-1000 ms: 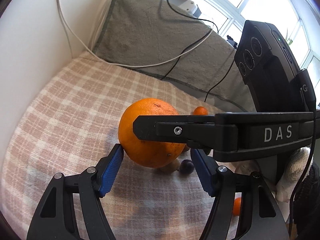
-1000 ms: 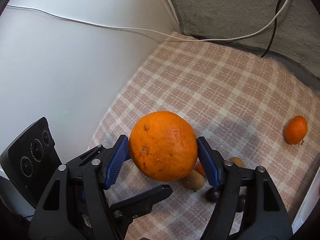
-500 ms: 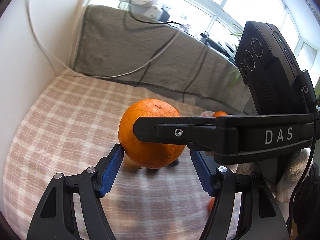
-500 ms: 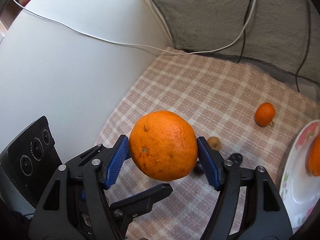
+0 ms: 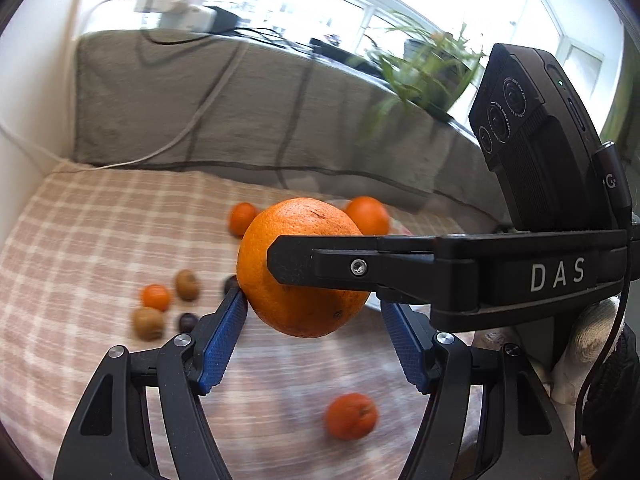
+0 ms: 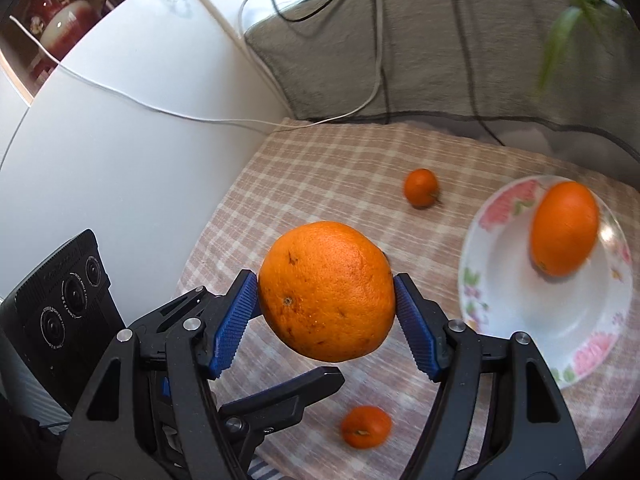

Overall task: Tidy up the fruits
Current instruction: 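Carry the bumpy orange with the right gripper onto the plate and release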

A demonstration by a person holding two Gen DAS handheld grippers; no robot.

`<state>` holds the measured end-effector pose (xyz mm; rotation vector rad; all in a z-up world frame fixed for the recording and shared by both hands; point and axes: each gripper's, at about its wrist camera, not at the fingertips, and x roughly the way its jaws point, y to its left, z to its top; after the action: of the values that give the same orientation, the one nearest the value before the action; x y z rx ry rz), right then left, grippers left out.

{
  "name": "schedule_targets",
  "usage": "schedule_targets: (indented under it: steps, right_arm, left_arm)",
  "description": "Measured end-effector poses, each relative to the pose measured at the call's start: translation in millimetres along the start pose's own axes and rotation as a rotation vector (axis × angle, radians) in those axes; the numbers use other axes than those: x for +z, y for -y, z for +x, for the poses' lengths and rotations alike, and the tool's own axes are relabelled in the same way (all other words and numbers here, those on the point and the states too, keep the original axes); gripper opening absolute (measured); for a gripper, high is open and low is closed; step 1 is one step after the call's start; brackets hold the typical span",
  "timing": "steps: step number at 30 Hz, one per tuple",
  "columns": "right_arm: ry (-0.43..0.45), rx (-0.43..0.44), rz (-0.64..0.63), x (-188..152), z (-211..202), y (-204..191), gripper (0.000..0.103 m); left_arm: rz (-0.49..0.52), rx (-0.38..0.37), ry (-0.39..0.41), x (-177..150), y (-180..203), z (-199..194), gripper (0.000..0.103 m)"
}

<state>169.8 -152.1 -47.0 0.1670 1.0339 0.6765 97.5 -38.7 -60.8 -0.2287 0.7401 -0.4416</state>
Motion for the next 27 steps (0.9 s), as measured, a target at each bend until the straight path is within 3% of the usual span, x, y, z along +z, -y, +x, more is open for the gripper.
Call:
schedule_targets:
  steps: [17,27]
  right_arm:
    - [0.057,-0.053,0.163,-40,-55,96,0.072]
    - [0.058,-0.058,0.221,-45,-59,129,0.072]
  left_arm:
    - [0.103,-0.092,-0.124,-1,74,64,0.068]
    - [0.136,-0.073,-0.177,0,93,99,0.068]
